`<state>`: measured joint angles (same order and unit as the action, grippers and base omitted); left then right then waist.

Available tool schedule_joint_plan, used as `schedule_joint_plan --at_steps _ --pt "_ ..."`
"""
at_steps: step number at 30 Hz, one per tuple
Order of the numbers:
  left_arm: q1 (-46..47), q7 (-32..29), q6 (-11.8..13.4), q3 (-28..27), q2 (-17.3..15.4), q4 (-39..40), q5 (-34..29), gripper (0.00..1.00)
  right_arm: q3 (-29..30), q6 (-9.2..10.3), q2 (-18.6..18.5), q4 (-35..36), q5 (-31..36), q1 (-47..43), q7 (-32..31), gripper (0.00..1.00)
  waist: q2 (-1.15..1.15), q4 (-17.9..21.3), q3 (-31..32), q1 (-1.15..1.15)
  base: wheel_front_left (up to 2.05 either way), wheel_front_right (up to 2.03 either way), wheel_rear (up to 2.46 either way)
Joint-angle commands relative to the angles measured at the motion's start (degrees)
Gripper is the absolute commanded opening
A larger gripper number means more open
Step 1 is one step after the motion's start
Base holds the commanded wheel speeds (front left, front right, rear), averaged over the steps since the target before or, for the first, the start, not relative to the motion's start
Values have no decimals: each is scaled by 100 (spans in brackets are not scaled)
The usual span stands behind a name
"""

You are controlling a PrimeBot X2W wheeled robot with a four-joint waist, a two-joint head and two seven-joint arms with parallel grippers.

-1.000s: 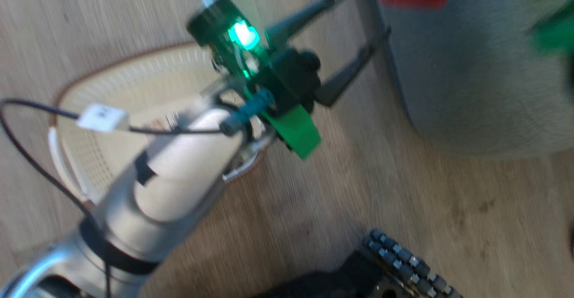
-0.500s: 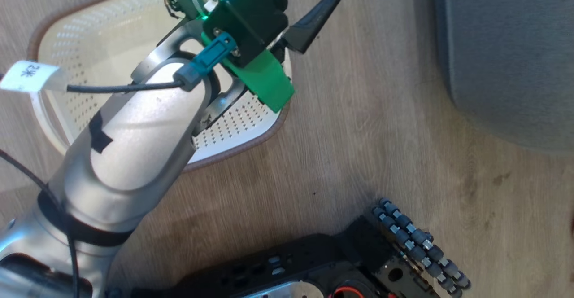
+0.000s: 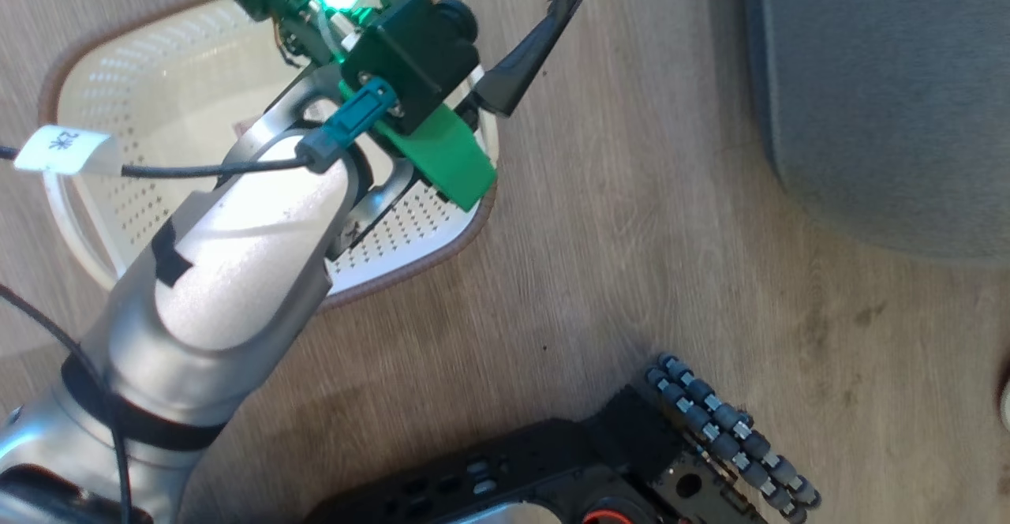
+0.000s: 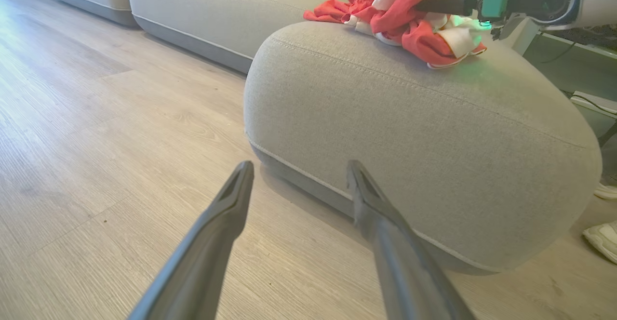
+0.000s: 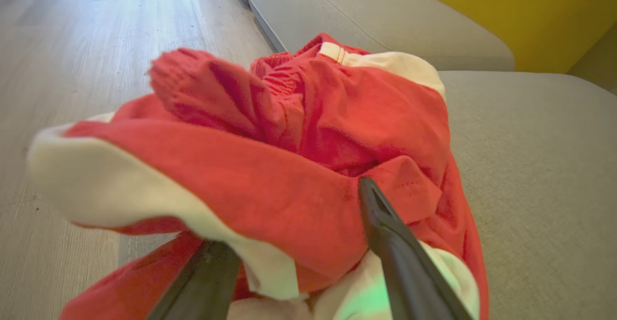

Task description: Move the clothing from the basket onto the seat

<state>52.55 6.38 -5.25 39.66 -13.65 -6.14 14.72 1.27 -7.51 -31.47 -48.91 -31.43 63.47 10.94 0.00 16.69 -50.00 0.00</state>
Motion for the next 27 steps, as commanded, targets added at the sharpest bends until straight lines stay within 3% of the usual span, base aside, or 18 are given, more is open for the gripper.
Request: schedule_joint_plan --at_steps 1,10,14,20,27 --pt "-97 14 37 -120 -105 176 18 100 -16 2 -210 131 -30 -320 50 100 0 64 129 0 0 0 0" --pt "-755 355 207 -215 -76 -265 386 100 -608 2 -295 906 -30 -1463 304 100 0 123 1167 0 0 0 0" --pt "-1162 530 333 -279 -13 -561 579 100 -524 2 -226 1345 216 -1997 373 100 0 -25 1811 0 0 0 0" --pt "-1873 758 691 -615 118 -1122 941 100 -280 2 268 2053 840 -2852 402 100 0 -436 2757 0 0 0 0" --pt "-2661 856 891 -1061 193 -1602 1159 100 -240 2 1093 2693 1590 -4014 405 100 0 -1074 3561 0 0 0 0"
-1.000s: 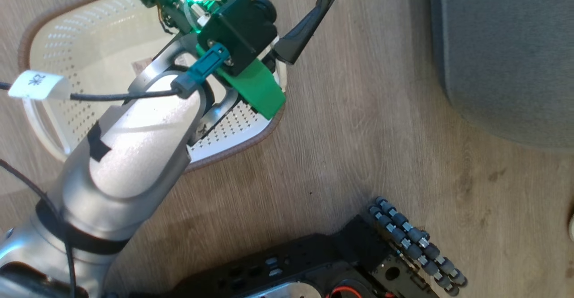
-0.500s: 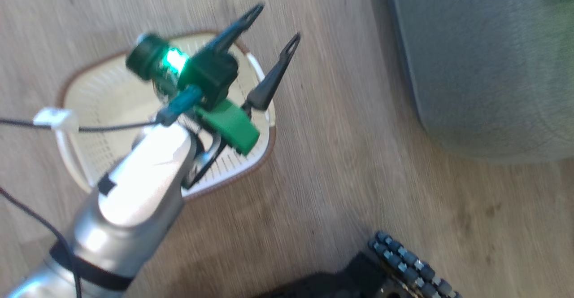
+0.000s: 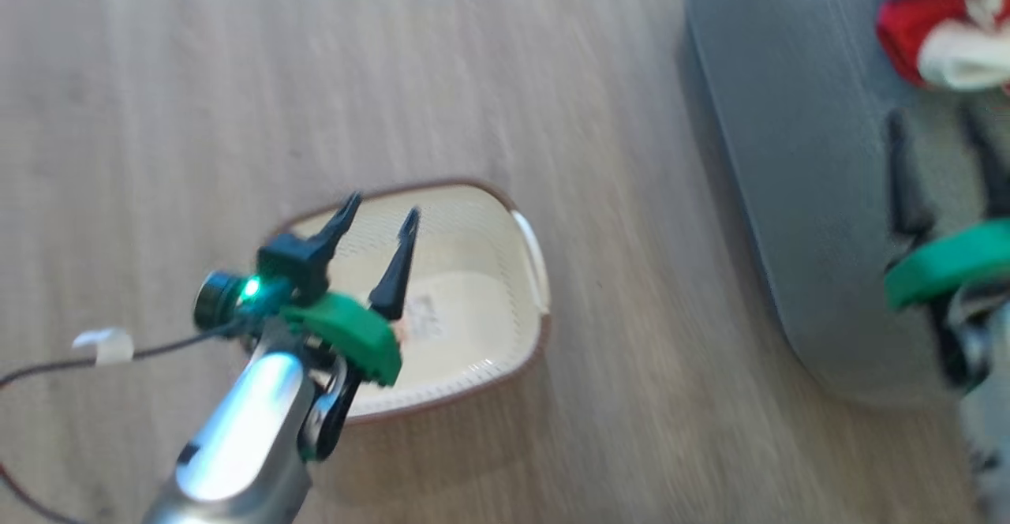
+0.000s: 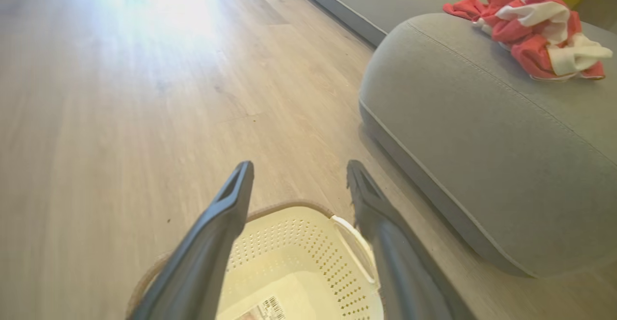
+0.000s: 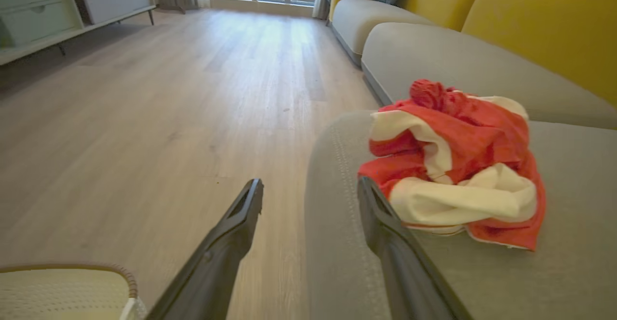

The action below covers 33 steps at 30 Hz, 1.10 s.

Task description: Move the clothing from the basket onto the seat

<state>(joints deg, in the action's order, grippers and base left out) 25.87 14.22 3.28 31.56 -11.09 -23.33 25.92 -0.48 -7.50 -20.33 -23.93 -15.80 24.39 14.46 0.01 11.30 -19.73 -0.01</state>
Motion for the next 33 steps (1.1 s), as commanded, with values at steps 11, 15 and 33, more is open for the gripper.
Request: schedule_joint_plan --at_steps 11,15,33 --pt "-1028 77 37 -1321 229 -102 -188 100 -110 1 823 553 458 -1295 53 100 -1 -1349 1278 1 0 0 0" --pt "-1329 77 -37 -1716 361 -79 -350 100 -3 1 1129 717 591 -1673 53 100 -1 -1499 1467 1 0 0 0" --pt "-1967 -12 -512 -2340 736 -217 -881 0 178 -1 1516 311 764 -2279 -9 0 -1 -1468 1697 1 0 0 0"
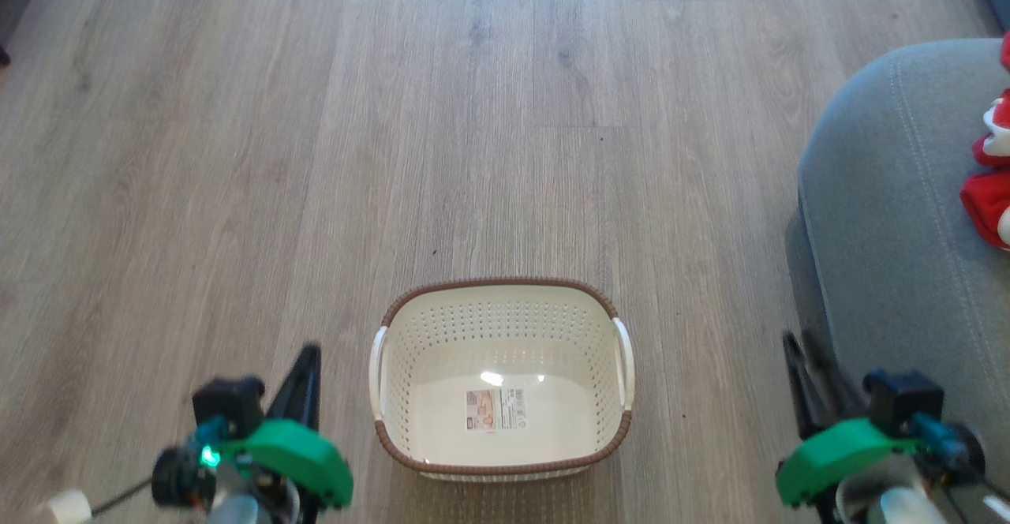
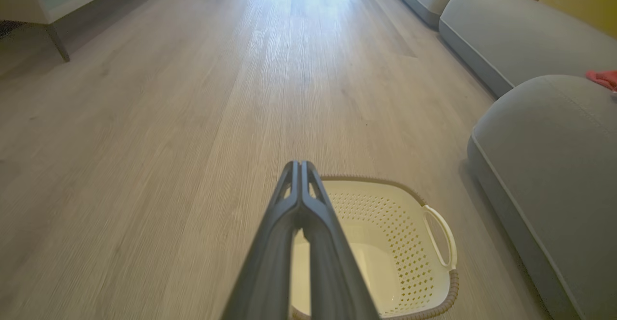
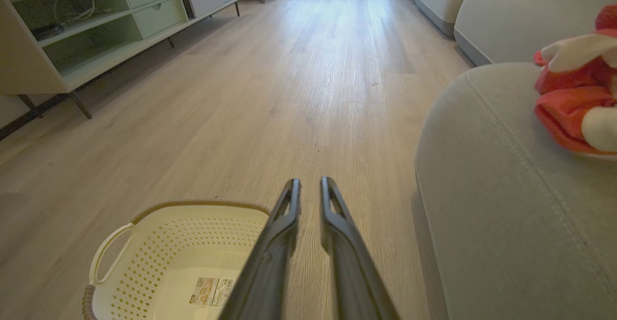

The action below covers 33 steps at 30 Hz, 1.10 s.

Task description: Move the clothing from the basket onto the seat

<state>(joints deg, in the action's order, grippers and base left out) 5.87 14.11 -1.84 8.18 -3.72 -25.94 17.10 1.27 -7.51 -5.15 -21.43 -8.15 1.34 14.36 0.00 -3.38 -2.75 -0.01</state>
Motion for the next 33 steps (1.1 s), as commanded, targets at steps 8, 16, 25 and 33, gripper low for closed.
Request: schedule_joint_plan --at_steps 8,16,25,33 --pt "51 -151 -36 -116 4 95 472 0 56 0 12 85 -530 72 -150 0 0 21 16 1 0 0 0" --pt "39 -272 -72 -198 10 182 956 0 79 0 27 142 -1071 90 -274 0 0 43 33 1 0 0 0" --pt "35 -416 -113 -299 16 269 1498 0 112 0 44 195 -1678 119 -420 0 0 67 51 1 0 0 0" --pt "34 -530 -144 -380 21 334 1919 0 140 1 56 234 -2149 144 -535 0 0 86 66 1 0 0 0"
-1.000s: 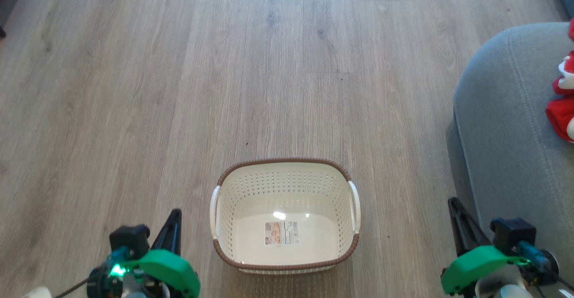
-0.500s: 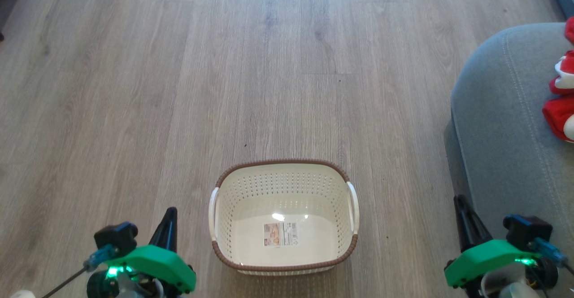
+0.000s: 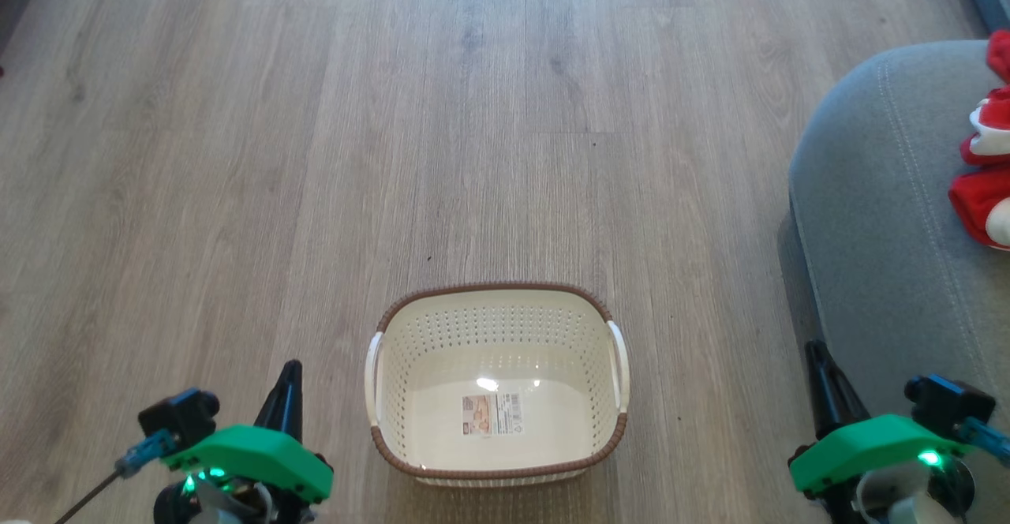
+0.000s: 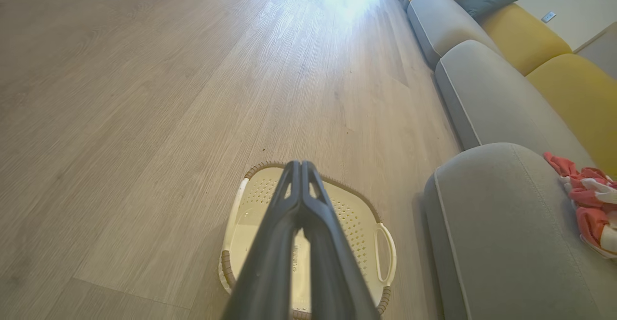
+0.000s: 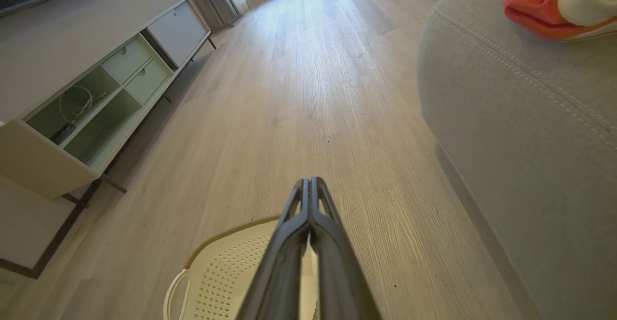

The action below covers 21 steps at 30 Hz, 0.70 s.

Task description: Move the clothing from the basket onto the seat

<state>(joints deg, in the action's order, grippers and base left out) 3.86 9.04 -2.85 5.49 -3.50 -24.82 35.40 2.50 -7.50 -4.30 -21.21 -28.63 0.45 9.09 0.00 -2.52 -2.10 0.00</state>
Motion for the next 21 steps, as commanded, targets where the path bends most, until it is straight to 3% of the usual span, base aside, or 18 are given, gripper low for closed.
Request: schedule_joint_plan --at_steps 1,21 --pt "235 -39 -48 -123 -1 231 149 0 21 -1 -26 217 -168 236 -25 0 0 3 2 0 0 0 0" --pt "234 -368 -138 -357 13 414 1348 0 104 0 10 326 -1510 309 -358 0 0 57 44 0 0 0 0"
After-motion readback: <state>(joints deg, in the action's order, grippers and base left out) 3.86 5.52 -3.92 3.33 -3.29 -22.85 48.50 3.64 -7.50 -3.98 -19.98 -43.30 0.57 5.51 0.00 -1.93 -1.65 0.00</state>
